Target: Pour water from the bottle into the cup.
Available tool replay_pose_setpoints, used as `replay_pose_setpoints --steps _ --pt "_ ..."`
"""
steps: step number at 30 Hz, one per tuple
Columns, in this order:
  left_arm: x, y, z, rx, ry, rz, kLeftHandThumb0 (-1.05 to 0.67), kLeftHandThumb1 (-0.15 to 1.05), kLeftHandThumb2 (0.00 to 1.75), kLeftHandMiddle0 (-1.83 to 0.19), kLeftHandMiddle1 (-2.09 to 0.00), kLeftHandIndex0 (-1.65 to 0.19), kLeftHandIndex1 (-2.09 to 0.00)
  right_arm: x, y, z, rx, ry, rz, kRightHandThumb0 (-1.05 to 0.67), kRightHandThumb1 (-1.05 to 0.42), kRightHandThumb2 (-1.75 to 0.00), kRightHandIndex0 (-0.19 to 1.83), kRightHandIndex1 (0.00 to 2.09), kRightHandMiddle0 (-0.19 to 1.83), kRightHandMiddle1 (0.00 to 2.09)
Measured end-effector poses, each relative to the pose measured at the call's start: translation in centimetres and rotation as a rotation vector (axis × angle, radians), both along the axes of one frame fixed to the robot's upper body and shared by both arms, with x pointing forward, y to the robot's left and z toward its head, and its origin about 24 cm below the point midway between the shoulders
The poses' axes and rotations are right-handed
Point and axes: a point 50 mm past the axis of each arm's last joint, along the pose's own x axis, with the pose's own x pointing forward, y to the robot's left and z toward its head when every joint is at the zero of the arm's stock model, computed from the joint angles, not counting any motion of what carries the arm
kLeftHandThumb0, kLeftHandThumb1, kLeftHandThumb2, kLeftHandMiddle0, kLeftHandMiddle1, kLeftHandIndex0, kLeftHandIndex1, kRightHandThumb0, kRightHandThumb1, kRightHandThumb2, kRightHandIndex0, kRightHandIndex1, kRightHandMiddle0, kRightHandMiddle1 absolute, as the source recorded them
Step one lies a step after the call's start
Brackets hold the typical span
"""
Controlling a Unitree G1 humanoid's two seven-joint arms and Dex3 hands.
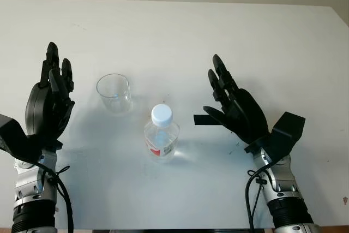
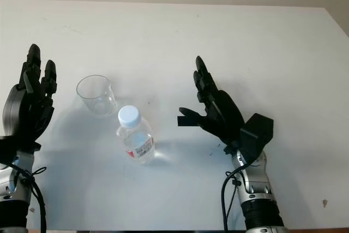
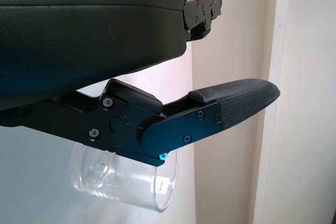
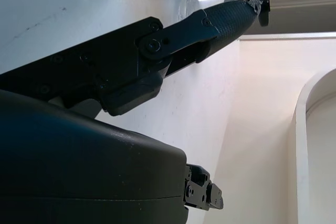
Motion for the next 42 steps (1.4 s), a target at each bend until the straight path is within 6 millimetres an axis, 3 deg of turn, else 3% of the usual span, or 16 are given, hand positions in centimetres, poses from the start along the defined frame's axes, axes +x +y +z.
replay_pose_setpoints --steps 11,18,23,32,42 --pt "-0.2 -0.4 -1.0 -0.010 0.033 -0.017 -0.83 1.05 0.73 0.19 0.00 0.19 0.00 -0.1 0.4 -0.1 -0.012 0.020 0.061 -0.92 -0.96 -0.05 -0.19 0.00 -0.19 0.00" --pt "0.0 -0.7 -1.0 -0.009 0.034 -0.021 -0.85 1.05 0.73 0.19 0.00 0.19 0.00 -0.7 0.3 2.0 -0.008 -0.005 0.268 -0.91 -0.90 -0.04 -0.14 0.03 -0.13 0.04" --pt "0.0 -0.7 -1.0 -0.014 0.035 -0.025 -0.84 1.05 0.73 0.19 0.00 0.19 0.00 -1.5 1.4 3.2 -0.065 -0.009 0.419 -0.89 -0.88 -0.04 -0.05 0.08 -0.06 0.07" --pt "0.0 -0.7 -0.8 -0.024 0.024 -0.023 -0.83 1.05 0.73 0.19 0.00 0.19 0.00 -2.2 3.5 1.9 -0.101 0.098 0.616 -0.93 -0.84 -0.04 0.00 0.09 0.01 0.10" --pt "0.0 -0.7 -0.6 -0.022 0.017 -0.025 -0.84 1.05 0.71 0.19 0.00 0.19 0.00 -2.0 6.5 0.3 -0.163 0.136 0.702 -0.90 -0.82 -0.05 0.09 0.12 0.13 0.17"
